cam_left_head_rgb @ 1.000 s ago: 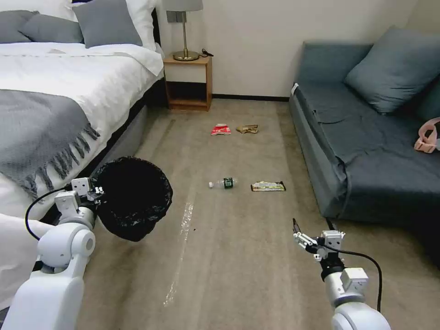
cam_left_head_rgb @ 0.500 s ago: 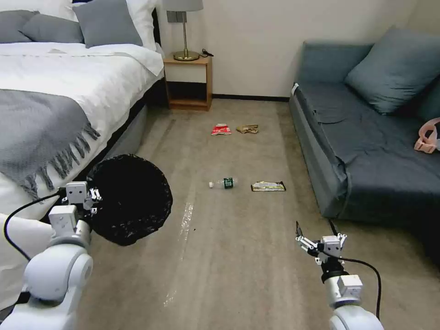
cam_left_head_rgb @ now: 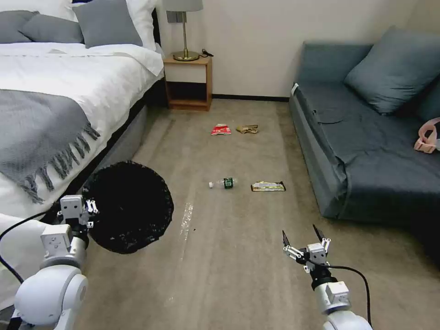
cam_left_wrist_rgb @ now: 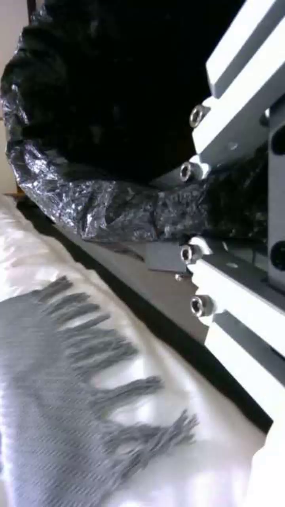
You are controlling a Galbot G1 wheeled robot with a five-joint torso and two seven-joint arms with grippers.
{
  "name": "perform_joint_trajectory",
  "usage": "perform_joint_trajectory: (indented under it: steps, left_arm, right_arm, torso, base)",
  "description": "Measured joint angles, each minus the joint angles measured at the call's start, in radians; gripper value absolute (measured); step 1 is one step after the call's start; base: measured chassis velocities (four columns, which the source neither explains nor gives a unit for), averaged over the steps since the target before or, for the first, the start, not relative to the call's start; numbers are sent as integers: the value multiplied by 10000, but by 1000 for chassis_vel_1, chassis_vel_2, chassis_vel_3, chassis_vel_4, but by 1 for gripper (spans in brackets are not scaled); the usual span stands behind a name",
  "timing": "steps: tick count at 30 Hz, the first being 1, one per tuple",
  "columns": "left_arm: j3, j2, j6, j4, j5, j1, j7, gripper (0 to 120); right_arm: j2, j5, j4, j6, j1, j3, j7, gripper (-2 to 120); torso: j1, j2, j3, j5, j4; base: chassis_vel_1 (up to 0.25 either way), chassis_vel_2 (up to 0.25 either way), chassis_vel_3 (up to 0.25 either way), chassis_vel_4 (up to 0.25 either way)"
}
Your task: Pick up the trash bin, then pick up the garbage on the floor and place it into the trash bin.
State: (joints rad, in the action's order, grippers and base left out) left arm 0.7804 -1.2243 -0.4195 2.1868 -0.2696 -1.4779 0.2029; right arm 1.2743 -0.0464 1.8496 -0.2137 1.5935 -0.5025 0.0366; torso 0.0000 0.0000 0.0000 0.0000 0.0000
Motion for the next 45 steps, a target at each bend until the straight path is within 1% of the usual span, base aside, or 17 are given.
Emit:
perform_joint_trajectory:
  steps: [3,8,12,16,20,27,33,45]
  left_arm:
    - [-66,-63,73,-171,-42,-19,3,4]
    - [-178,-72,73,-213,-23,-12,5,4]
    - [-384,-153,121,-236,162,4,15,4]
    - [-467,-221,128,-185,235,5,16,4]
    - [-473,-221,139,-197,248,29,16,4]
    - [-478,-186,221,-456,249,69,21,4]
    - [-579,-249,286,-570,310,107,21,4]
    - [-601,-196,324,-833,351,282,-6,4]
  right_arm:
    - [1,-115,-62,-69,-64,-146,-198,100]
    - [-3,-165,-161,-88,-106,-240,-290,100]
    - [17,-161,-313,-176,-123,-251,-345,100]
    - [51,-160,-403,-248,-132,-244,-376,100]
    - [55,-163,-448,-280,-174,-244,-396,100]
    - [42,-199,-574,-305,-334,-246,-442,100]
    - [46,-215,-724,-313,-431,-192,-455,100]
    - [30,-226,-1111,-437,-664,-106,-542,100]
  torso:
    - [0,0,0,0,1]
    - [0,0,0,0,0]
    - [0,0,0,0,0]
    - [0,0,0,0,0]
    - [0,0,0,0,0]
    - [0,0,0,0,0]
    - [0,-1,1,1,0]
    - [0,0,0,-1,0]
  base:
    - [0,0,0,0]
    - [0,0,0,0]
    - [0,0,0,0]
    - [0,0,0,0]
    - [0,0,0,0]
    - [-36,34,45,-30]
    - [-98,107,99,-110]
    - [-110,112,105,-102]
